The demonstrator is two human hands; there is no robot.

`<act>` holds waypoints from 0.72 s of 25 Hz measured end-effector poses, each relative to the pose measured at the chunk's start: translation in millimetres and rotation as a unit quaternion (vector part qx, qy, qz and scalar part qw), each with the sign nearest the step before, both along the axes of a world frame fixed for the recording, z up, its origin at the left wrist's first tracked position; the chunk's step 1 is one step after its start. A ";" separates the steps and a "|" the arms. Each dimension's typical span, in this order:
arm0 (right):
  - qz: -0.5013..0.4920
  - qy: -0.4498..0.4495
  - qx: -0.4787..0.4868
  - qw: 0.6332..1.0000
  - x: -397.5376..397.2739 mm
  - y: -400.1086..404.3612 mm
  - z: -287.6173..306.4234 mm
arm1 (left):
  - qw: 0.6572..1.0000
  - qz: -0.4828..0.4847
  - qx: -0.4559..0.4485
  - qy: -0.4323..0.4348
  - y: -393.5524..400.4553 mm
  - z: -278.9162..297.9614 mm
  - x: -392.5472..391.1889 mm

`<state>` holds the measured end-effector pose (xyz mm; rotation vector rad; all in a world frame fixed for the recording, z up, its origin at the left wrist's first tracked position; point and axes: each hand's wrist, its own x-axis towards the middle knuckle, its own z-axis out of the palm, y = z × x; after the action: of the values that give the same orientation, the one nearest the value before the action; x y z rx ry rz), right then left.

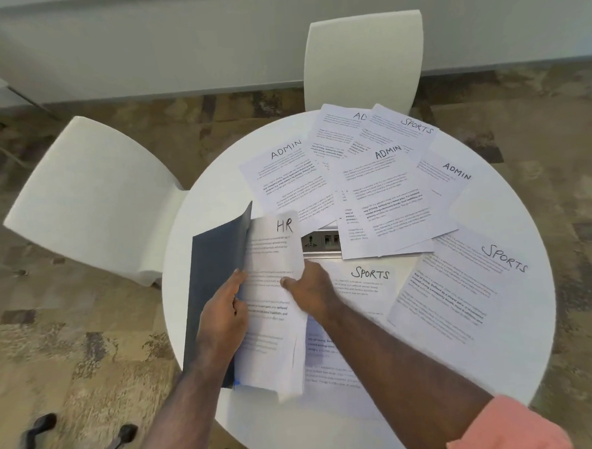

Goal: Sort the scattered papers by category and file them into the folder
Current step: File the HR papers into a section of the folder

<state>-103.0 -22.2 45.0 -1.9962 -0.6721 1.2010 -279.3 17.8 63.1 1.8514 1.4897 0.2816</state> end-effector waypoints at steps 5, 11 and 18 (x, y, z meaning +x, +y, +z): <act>0.034 -0.030 -0.010 0.999 -18.8 17.6 2.7 | 1.000 -0.004 0.013 0.007 2.1 2.1 -5.1; 0.077 -0.123 -0.051 0.988 -46.7 36.4 9.3 | 0.999 0.003 0.039 0.008 -4.3 4.7 4.8; 0.080 -0.262 -0.039 0.961 -44.7 3.8 1.0 | 0.999 0.033 0.015 0.017 -5.9 3.8 12.7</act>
<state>-147.7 -18.4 46.0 -2.3882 -1.0758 0.7882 -266.6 11.9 66.9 1.8416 1.5796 0.3073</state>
